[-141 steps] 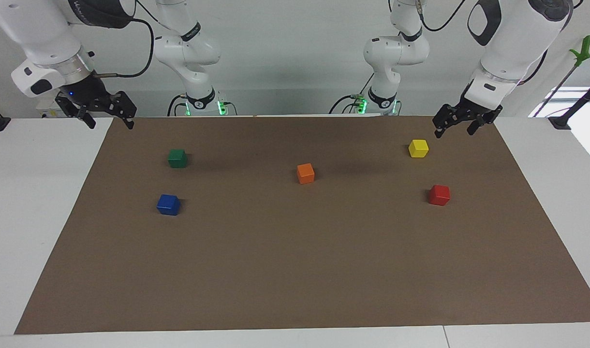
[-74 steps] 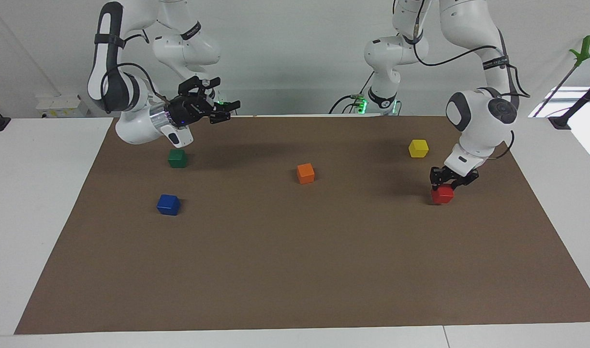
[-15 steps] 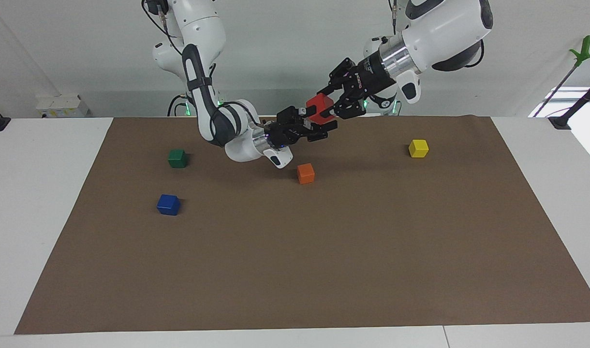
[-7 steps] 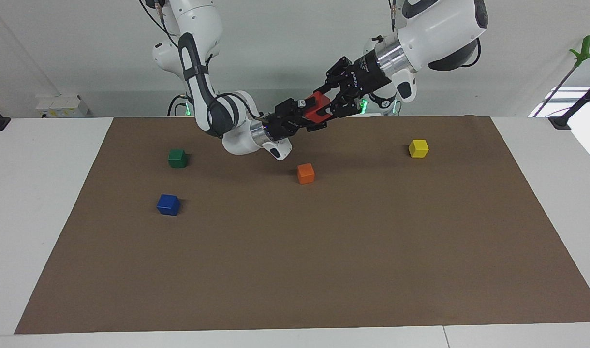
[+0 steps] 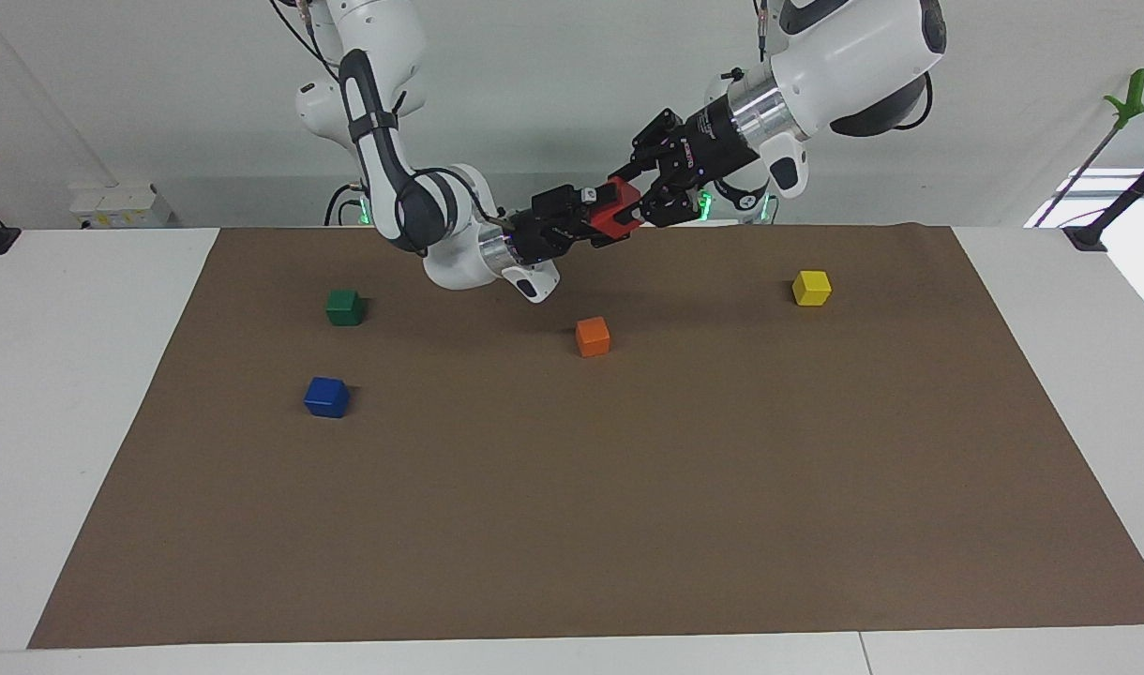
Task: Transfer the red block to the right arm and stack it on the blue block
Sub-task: 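Close the right gripper on the red cube held by the left gripper, then open the left gripper and pull it back from the red cube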
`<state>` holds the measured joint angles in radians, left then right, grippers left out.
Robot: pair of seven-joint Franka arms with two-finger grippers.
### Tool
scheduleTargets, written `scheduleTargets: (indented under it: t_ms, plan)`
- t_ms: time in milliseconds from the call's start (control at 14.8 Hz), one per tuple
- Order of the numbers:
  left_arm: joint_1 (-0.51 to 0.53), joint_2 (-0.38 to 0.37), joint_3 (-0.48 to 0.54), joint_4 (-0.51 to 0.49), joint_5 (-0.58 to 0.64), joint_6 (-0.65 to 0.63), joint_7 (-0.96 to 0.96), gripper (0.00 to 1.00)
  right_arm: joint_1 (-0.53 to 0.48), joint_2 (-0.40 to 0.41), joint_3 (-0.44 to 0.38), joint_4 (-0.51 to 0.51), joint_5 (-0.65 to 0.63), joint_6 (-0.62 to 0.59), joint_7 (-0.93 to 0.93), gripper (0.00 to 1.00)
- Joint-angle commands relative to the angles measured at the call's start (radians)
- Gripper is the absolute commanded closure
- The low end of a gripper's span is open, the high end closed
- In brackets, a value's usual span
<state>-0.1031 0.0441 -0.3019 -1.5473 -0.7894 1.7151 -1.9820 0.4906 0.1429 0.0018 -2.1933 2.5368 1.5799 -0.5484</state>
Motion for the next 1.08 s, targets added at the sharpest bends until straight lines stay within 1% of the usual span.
scheduleTargets:
  t_ms: [0,541,608,676,743,1014]
  plan:
    - [-0.017,0.0,0.012,0.015,-0.002,-0.008,-0.008,1.0,-0.003,-0.02,0.006,-0.019,0.037,0.021,0.005,1.0]
    - [-0.018,-0.009,0.014,0.007,0.012,-0.002,-0.005,1.0,-0.004,-0.026,0.006,-0.008,0.036,0.046,0.008,1.0]
    - [-0.02,-0.009,0.012,0.007,0.028,-0.002,-0.003,0.83,-0.004,-0.025,0.006,-0.008,0.036,0.046,0.008,1.0]
    - [-0.02,-0.01,0.013,0.007,0.035,0.001,-0.005,0.19,-0.004,-0.025,0.006,-0.008,0.036,0.046,0.007,1.0]
    - [-0.02,-0.01,0.012,0.007,0.035,0.003,-0.005,0.0,-0.004,-0.025,0.006,-0.008,0.036,0.045,0.008,1.0]
    - [-0.02,-0.015,0.013,0.007,0.036,0.003,-0.003,0.0,-0.006,-0.025,0.004,-0.006,0.036,0.045,0.008,1.0]
